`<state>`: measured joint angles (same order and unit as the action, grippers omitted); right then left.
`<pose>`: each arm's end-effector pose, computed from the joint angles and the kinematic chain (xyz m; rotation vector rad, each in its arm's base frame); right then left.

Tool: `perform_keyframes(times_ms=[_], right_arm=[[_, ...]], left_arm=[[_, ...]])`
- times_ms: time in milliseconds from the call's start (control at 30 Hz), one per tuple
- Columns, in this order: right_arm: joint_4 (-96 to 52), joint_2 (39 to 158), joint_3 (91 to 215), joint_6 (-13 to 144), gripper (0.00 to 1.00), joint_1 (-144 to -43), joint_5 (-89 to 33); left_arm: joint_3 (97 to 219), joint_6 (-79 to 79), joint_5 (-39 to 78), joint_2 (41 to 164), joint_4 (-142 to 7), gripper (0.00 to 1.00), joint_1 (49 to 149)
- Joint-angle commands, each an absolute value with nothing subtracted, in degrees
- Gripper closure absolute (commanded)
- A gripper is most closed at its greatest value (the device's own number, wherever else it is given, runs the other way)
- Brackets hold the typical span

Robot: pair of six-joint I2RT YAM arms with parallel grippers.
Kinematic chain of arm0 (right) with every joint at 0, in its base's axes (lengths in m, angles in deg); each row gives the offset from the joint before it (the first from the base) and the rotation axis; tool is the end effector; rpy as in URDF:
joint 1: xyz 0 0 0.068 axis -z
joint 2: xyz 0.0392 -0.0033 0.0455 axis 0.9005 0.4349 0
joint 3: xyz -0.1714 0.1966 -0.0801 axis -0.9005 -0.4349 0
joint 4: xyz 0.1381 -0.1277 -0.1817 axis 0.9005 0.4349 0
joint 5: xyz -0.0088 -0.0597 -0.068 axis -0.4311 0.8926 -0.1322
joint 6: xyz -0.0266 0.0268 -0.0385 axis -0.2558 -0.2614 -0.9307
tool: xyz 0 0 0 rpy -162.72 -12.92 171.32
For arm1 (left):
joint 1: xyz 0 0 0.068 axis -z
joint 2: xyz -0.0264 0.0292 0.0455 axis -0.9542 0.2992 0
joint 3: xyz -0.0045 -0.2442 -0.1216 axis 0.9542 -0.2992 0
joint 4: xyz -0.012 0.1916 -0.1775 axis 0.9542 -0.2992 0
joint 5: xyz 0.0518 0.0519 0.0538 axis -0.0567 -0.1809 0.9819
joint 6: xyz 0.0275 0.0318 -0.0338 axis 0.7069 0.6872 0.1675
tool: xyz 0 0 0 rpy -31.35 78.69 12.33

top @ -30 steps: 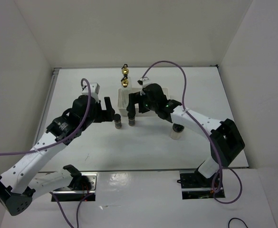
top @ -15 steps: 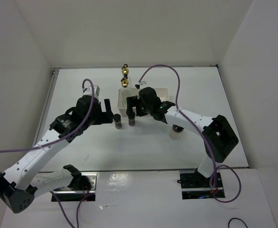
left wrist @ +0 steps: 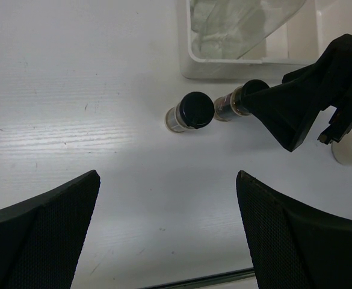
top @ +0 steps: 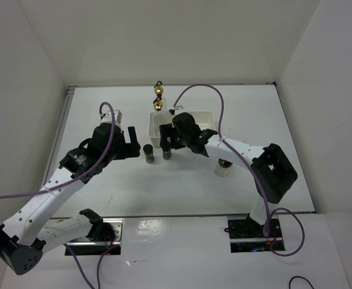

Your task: Organize the condiment bottles

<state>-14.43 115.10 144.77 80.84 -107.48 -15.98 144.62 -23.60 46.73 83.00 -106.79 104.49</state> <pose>0.2802 0.2600 0.2362 -0.3837 2.2598 0.5286 0.1769 -0.0966 0.3440 -0.2397 2.1369 -0.3266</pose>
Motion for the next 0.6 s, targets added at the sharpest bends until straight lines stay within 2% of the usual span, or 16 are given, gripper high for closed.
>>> perform_keyframes(times_ms=[0, 333, 567], right_arm=[[-16.16, 116.53, 147.44, 81.8, 0.13, -107.99, -14.76], [-16.69, 117.59, 147.44, 82.33, 0.16, -108.51, -14.76], [-16.69, 119.34, 147.97, 82.86, 0.26, -108.51, -15.82]], left_arm=[[144.28, -23.86, 46.69, 81.57, -105.73, 0.0, 104.14], [142.7, -23.86, 46.69, 79.81, -106.25, 0.0, 103.62], [142.17, -23.86, 46.69, 79.28, -106.25, 0.0, 103.62]])
